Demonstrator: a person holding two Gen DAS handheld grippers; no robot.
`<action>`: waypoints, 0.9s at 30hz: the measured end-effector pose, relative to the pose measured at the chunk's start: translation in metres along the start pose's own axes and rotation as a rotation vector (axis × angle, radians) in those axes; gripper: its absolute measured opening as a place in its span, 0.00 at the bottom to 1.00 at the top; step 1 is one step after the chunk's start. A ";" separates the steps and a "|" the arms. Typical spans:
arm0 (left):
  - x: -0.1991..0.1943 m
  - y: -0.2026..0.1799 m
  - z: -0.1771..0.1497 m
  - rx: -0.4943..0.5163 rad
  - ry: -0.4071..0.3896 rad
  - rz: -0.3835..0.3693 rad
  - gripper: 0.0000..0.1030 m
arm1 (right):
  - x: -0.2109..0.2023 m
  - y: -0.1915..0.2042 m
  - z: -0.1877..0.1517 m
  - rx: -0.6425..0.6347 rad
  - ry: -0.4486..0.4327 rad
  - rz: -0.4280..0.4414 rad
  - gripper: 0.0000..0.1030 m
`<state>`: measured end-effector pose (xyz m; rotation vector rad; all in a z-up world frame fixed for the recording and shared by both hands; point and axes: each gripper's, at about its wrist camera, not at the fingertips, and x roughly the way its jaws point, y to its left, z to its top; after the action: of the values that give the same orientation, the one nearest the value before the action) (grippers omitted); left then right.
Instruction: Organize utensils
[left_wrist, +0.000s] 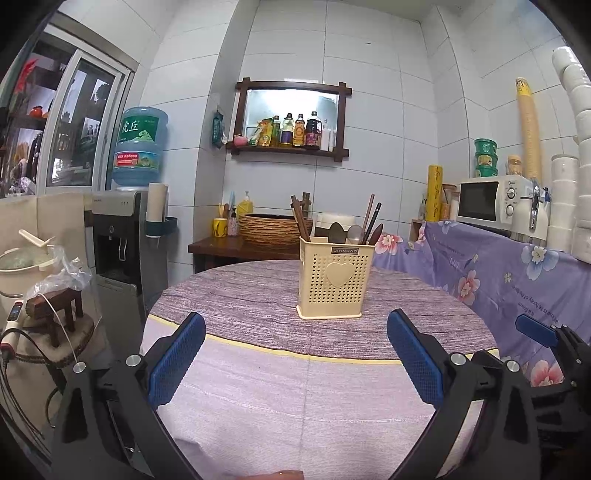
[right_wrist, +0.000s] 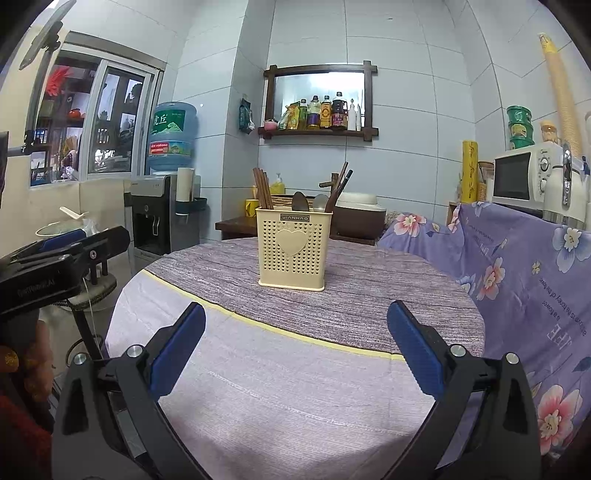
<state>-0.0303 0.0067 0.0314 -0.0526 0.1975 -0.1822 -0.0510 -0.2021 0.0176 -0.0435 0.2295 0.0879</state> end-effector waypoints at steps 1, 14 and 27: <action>0.000 0.000 0.000 -0.001 0.001 0.001 0.95 | 0.000 0.000 0.000 -0.001 0.001 0.001 0.94; 0.001 0.002 -0.002 0.000 0.012 0.009 0.95 | 0.001 0.001 -0.002 0.000 0.005 0.003 0.94; 0.006 0.004 -0.004 0.001 0.033 0.029 0.95 | 0.004 0.001 -0.007 0.007 0.024 0.001 0.94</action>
<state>-0.0246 0.0095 0.0264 -0.0455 0.2305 -0.1538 -0.0486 -0.2012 0.0096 -0.0372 0.2533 0.0878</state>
